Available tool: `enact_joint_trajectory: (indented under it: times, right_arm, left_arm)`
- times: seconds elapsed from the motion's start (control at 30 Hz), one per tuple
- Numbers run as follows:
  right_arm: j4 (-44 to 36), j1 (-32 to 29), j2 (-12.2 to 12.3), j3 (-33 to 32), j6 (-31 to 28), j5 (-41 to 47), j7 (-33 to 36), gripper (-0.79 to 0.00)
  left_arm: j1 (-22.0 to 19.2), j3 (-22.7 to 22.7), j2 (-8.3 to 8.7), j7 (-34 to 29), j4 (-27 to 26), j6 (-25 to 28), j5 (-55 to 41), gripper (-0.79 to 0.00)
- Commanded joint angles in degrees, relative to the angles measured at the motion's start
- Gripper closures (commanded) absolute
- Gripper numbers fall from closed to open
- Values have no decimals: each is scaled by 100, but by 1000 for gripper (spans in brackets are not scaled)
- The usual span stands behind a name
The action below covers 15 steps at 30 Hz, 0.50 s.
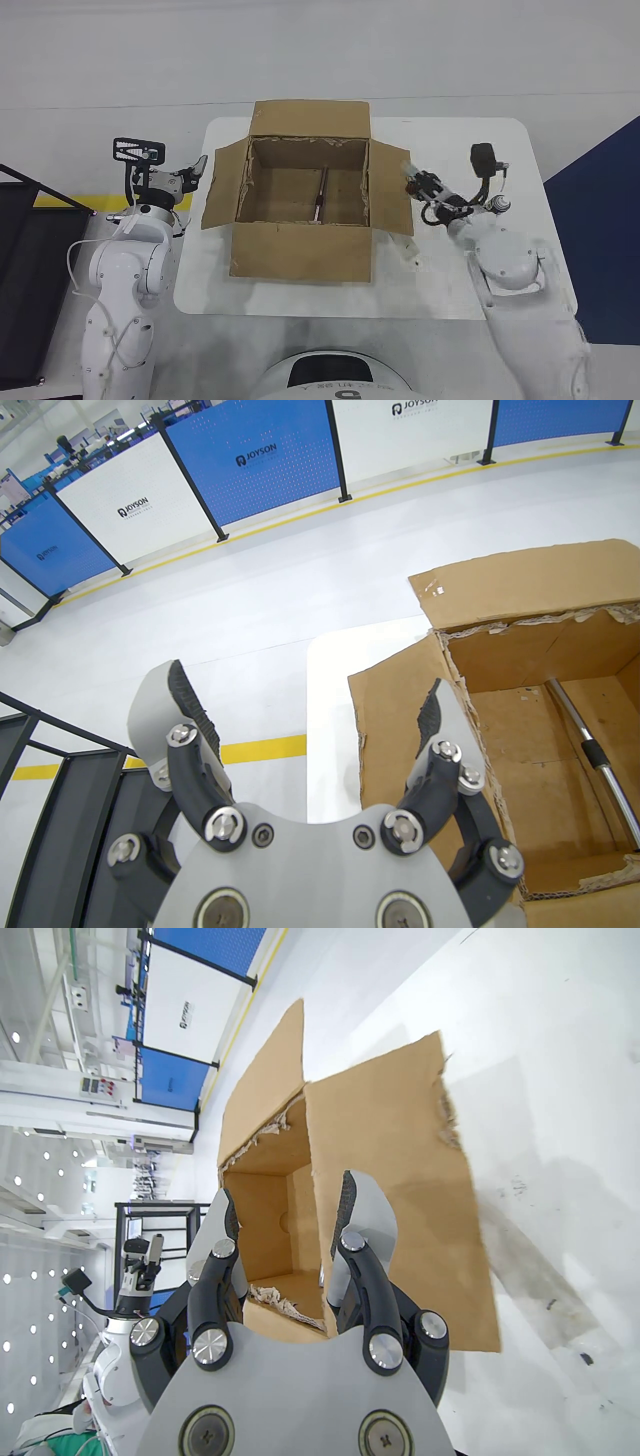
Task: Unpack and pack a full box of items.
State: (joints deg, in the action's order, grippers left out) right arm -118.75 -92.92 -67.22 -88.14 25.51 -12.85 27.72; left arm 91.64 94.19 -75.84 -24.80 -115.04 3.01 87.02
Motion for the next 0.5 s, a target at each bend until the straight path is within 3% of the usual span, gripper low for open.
enact_joint_trajectory:
  times: [0.0,0.1,0.13,0.33,0.47]
  right_arm:
    - [21,-387,16,-495,-323,167,-110,-406]
    - [96,-852,29,-1047,-805,401,-242,-653]
    - [133,-994,29,-1203,-925,468,-302,-680]
    - [259,-1781,14,-2095,-1476,1038,-418,-613]
    - [226,-2319,-20,-2614,-1758,1387,-507,-613]
  left_arm:
    - [0,0,0,0,0,0,0,-785]
    - [0,0,0,0,0,0,0,-785]
    - [0,0,0,0,0,0,0,-785]
    - [0,0,0,0,0,0,0,-785]
    - [0,0,0,0,0,0,0,-785]
